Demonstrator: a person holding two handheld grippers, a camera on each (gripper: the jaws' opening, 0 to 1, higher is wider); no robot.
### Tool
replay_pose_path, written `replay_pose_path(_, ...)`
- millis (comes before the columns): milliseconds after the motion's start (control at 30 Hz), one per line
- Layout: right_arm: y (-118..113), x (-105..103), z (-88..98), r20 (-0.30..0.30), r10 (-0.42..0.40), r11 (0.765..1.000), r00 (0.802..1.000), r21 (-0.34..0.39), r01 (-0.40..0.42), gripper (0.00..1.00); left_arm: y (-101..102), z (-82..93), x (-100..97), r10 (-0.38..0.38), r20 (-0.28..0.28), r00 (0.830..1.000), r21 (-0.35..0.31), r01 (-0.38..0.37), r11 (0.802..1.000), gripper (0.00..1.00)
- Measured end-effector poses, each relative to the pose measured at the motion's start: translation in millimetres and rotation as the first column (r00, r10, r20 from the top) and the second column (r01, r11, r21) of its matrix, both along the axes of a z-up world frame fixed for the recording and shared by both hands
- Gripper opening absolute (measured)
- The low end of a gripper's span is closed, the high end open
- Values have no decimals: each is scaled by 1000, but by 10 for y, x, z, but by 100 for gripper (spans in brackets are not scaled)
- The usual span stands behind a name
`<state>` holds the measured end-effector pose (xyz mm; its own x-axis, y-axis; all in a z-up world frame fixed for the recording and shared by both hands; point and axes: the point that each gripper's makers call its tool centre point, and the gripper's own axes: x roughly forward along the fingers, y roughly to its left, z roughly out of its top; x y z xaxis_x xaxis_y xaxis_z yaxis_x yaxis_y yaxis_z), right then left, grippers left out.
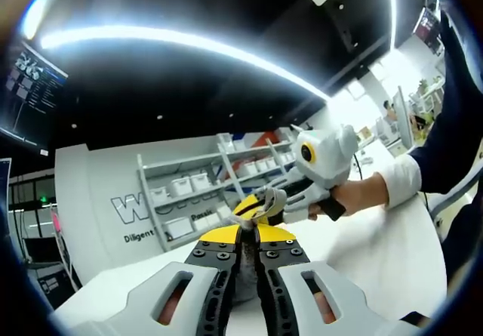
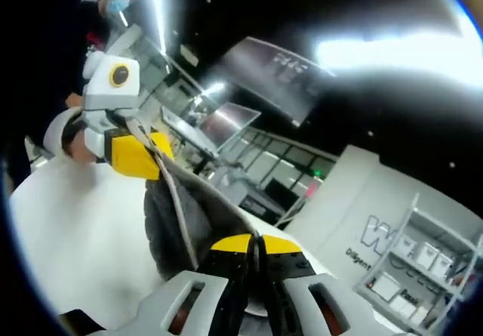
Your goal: Open the folded towel by lifting each exposed corner and separating the folded layers until the towel lies flat within the target outline without major curled edges
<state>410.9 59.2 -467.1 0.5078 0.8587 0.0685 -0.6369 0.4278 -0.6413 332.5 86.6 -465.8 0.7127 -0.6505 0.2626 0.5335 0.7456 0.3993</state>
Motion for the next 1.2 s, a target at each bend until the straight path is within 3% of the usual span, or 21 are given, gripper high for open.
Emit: replay_pose_path(1200, -63, -99, 245, 68, 19, 996, 998, 86, -25, 0, -6, 31, -29, -5, 25, 1000, 1, 5, 1000, 7)
